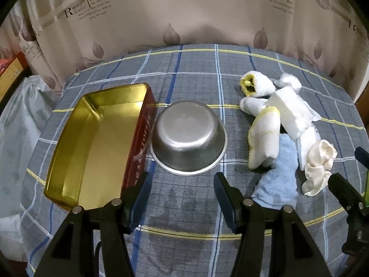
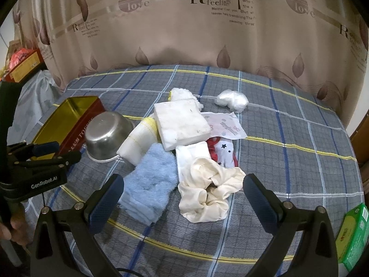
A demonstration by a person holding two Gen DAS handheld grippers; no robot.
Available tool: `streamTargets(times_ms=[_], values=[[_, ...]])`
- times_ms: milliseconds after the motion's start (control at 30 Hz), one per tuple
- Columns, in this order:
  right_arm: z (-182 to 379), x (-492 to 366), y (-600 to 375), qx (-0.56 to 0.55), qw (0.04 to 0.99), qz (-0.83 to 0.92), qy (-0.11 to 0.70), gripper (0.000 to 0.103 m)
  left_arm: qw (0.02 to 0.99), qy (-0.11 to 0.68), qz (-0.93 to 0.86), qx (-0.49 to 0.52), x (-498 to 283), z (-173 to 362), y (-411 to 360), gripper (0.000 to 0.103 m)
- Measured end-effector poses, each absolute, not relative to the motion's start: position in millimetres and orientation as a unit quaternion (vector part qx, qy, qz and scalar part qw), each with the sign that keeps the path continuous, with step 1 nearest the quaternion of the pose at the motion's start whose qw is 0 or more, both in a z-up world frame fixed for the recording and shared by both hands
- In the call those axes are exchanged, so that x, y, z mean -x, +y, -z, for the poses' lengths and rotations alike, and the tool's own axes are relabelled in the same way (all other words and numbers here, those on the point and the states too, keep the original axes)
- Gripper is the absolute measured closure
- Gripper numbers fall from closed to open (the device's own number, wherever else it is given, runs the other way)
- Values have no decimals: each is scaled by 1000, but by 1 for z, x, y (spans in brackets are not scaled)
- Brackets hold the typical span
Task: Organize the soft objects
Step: 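Move both tools toward the pile of soft items, then grasp the cream cloth with the right tool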
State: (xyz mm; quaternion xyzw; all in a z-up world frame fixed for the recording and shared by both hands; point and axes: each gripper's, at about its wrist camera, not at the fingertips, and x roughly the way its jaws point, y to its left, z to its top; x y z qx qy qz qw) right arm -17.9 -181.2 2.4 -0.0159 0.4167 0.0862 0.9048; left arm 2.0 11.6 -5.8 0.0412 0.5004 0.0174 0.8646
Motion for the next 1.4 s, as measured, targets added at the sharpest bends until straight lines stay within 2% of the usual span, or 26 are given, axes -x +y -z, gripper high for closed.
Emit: streamTargets(times_ms=[533, 1000, 1100, 1167, 1400], values=[[0, 17, -192, 1, 904, -80, 420, 1, 863, 502, -19, -50, -1, 7, 9, 46], [4, 18, -198, -1, 900, -76, 428, 7, 860, 506, -20, -54, -2, 9, 8, 46], [5, 19, -199, -2, 900, -81, 429, 15, 861, 506, -18, -56, -2, 10, 8, 46], [4, 19, -203, -7, 900, -81, 427, 28, 861, 506, -18, -57, -2, 10, 7, 46], [9, 18, -219, -11, 897, -71, 436, 28, 859, 508, -17, -58, -2, 11, 7, 46]])
